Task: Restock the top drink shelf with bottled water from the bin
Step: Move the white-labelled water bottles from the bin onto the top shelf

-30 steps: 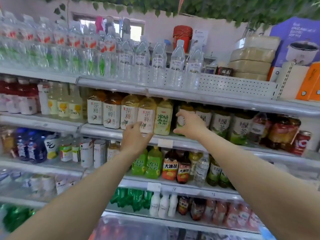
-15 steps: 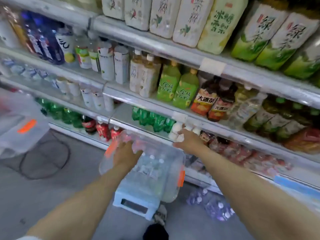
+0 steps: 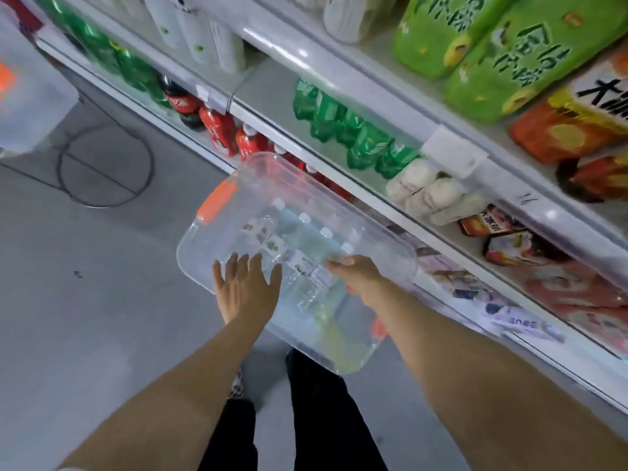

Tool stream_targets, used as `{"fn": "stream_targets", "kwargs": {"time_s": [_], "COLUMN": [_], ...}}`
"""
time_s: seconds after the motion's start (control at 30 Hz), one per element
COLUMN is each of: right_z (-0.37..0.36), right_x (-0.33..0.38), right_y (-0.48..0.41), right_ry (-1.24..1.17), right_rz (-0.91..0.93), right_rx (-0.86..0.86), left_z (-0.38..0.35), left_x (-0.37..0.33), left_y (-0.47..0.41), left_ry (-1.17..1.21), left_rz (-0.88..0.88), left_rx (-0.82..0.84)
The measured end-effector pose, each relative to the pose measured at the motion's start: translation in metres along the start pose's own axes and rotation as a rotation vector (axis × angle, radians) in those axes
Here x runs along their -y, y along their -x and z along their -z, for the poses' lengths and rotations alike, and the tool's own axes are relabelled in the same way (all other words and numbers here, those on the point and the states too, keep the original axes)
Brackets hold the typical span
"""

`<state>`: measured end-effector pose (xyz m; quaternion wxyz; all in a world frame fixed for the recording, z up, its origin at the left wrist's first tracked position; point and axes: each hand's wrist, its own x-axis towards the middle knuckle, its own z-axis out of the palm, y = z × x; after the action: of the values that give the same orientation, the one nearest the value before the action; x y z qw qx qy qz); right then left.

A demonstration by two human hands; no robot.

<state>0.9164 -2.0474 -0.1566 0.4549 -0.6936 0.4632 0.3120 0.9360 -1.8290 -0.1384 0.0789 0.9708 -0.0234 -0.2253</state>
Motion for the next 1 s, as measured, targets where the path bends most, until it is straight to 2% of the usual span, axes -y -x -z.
{"fn": "stream_targets", "kwargs": {"time_s": [0.2,0.4,0.63,0.83,1.0], "right_z": [-0.013,-0.016,-0.025,-0.027,-0.021], "right_x": [-0.006,-0.003,-0.009,-0.013,-0.025], "right_y": [-0.06,-0.084,-0.091,-0.088,-0.058], "right_ry": [-0.087,-0.009,-0.183,-0.4,-0.411], "right_rz": [-0.142,-0.21,-0.342,-0.335,-0.105], "right_rx": [-0.041,-0.053,0.018,-0.003,-0.037], "left_z": [-0.02,-0.021,-0.021,-0.021,-0.017], "left_x": [-0.006,-0.008,-0.01,-0.009,-0.007], "left_y": [-0.004,-0.007,-0.007,-0.006,-0.003], "left_ry": [-0.024,-0.032,-0.028,-0.033,-0.027], "left_rz": [0.062,0.109,0.131,0.12,0.093], "left_rx": [-0.192,-0.206,-0.211,-0.209,-0.141]}}
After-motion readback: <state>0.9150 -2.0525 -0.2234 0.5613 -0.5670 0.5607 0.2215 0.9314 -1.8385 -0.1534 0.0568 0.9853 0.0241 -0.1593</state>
